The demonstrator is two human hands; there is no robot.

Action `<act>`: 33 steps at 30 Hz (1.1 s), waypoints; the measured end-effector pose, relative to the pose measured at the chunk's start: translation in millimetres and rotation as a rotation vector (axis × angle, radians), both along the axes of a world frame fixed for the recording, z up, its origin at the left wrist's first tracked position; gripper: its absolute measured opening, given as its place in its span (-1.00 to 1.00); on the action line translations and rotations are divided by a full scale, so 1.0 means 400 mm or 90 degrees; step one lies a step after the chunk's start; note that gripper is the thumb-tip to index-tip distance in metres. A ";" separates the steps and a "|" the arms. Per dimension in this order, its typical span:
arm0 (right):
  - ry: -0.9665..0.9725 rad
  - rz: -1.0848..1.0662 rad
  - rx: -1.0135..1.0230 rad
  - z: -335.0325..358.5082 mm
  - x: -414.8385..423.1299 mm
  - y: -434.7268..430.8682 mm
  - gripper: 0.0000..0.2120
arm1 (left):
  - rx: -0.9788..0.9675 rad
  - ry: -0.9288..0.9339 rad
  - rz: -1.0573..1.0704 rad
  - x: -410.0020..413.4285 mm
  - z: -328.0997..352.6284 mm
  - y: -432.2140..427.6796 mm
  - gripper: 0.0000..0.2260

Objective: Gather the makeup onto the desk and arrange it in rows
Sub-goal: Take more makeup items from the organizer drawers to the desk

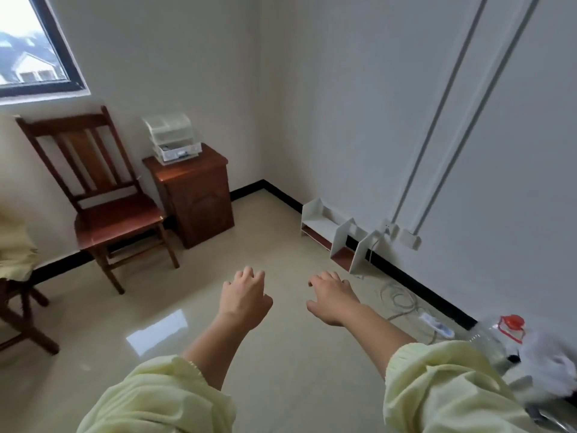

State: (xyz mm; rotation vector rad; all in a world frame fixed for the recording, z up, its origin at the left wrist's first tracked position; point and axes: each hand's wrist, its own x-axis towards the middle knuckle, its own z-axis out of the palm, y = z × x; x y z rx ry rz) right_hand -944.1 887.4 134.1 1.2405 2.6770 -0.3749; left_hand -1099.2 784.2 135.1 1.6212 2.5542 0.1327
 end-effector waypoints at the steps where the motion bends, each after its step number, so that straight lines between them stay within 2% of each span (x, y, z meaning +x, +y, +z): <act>1: 0.001 0.017 0.002 0.005 -0.073 0.069 -0.62 | 0.010 -0.003 0.025 -0.060 0.002 0.057 -0.65; 5: -0.001 0.059 0.015 0.029 -0.270 0.221 -0.62 | 0.011 0.004 0.062 -0.216 0.022 0.189 -0.66; 11: 0.006 0.142 0.038 0.026 -0.650 0.474 -0.64 | 0.024 0.009 0.124 -0.555 0.025 0.428 -0.70; 20: 0.049 0.164 0.026 0.019 -1.255 0.806 -0.68 | 0.036 0.017 0.178 -1.170 0.012 0.742 -0.64; 26: 0.046 0.167 0.011 0.016 -1.547 1.001 -0.68 | 0.057 -0.006 0.200 -1.456 0.031 0.932 -0.62; 33: 0.038 0.202 0.001 -0.049 -1.910 1.259 -0.64 | 0.038 -0.032 0.236 -1.785 -0.043 1.160 -0.64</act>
